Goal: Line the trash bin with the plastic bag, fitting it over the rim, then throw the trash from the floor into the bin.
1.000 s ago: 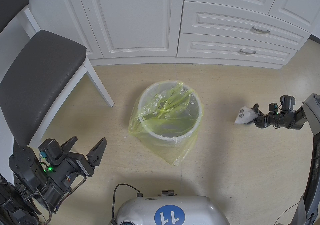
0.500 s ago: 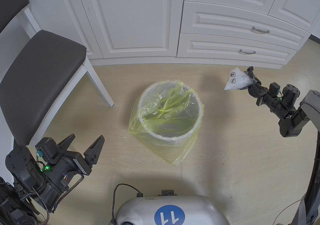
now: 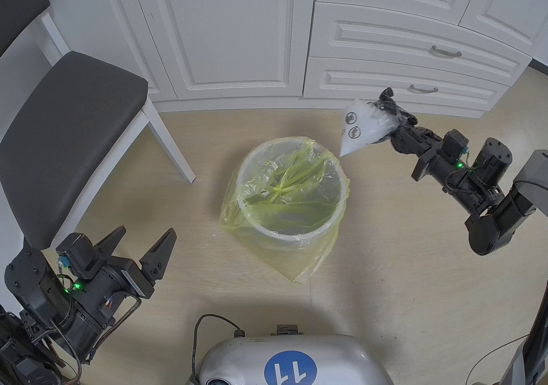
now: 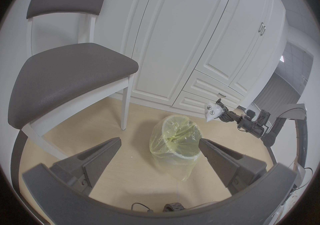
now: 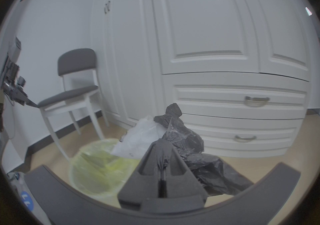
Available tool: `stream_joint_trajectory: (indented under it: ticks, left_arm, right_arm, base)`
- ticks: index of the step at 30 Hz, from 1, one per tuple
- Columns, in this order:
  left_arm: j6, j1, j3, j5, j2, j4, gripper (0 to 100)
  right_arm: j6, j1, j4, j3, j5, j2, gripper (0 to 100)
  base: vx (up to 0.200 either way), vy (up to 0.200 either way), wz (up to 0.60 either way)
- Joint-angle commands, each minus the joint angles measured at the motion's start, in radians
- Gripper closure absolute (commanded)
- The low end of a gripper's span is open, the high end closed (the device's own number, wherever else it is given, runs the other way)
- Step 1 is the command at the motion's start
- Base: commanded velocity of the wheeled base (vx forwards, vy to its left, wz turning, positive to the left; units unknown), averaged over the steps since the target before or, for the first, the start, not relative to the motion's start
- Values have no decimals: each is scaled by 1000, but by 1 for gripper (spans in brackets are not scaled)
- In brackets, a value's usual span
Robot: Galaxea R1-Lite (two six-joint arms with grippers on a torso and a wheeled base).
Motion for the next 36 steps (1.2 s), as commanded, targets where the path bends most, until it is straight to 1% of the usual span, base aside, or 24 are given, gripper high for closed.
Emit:
stream_joint_trajectory:
  ticks: [1, 2, 4, 5, 6, 8, 10, 12, 13, 14, 15, 19, 24, 26, 31, 36]
  left_arm:
    - [0, -1, 16, 1, 2, -1, 0]
    - [0, -1, 16, 1, 2, -1, 0]
    - [0, -1, 16, 1, 2, -1, 0]
    - [0, -1, 16, 1, 2, -1, 0]
    - [0, -1, 16, 1, 3, -1, 0]
    - [0, -1, 16, 1, 5, -1, 0]
    - [1, -1, 16, 1, 6, -1, 0]
    - [1, -1, 15, 1, 5, -1, 0]
    - [1, -1, 15, -1, 5, -1, 0]
    - [1, -1, 15, -1, 3, -1, 0]
    - [9, 0, 13, 1, 0, -1, 0]
    - [18, 0, 15, 1, -5, -1, 0]
    - [20, 2, 16, 1, -5, -1, 0]
    - [20, 2, 16, 1, -5, -1, 0]
    - [20, 0, 18, 1, -1, -1, 0]
    - [20, 0, 16, 1, -1, -1, 0]
  right_arm:
    - [-1, 135, -19, 52, -19, -34, 100]
    - [-1, 155, -19, 53, -31, -31, 100]
    - [0, 218, -19, 52, -80, -19, 100]
    - [0, 226, -19, 50, -88, -17, 100]
    - [-1, 256, -19, 52, -121, -2, 100]
    - [-9, 276, -19, 56, -140, 15, 100]
    - [-32, 287, -19, 58, -141, 27, 100]
    - [-121, 289, -19, 78, -140, 44, 100]
    - [-153, 289, -19, 84, -138, 47, 100]
    - [-159, 289, -19, 85, -138, 47, 100]
    - [-210, 290, -19, 95, -135, 53, 100]
    - [-268, 319, -19, 98, -134, 84, 100]
    - [-391, 345, -19, 82, -134, 130, 100]
    - [-408, 358, -19, 85, -134, 141, 100]
    - [-411, 368, -19, 81, -134, 162, 100]
    - [-411, 368, -19, 27, -134, 217, 100]
  base:
    - [0, 0, 0]
    - [0, 0, 0]
    - [0, 0, 0]
    - [0, 0, 0]
    - [0, 0, 0]
    - [0, 0, 0]
    - [0, 0, 0]
    - [0, 0, 0]
    - [0, 0, 0]
    - [0, 0, 0]
    - [0, 0, 0]
    - [0, 0, 0]
    - [0, 0, 0]
    - [0, 0, 0]
    - [0, 0, 0]
    - [0, 0, 0]
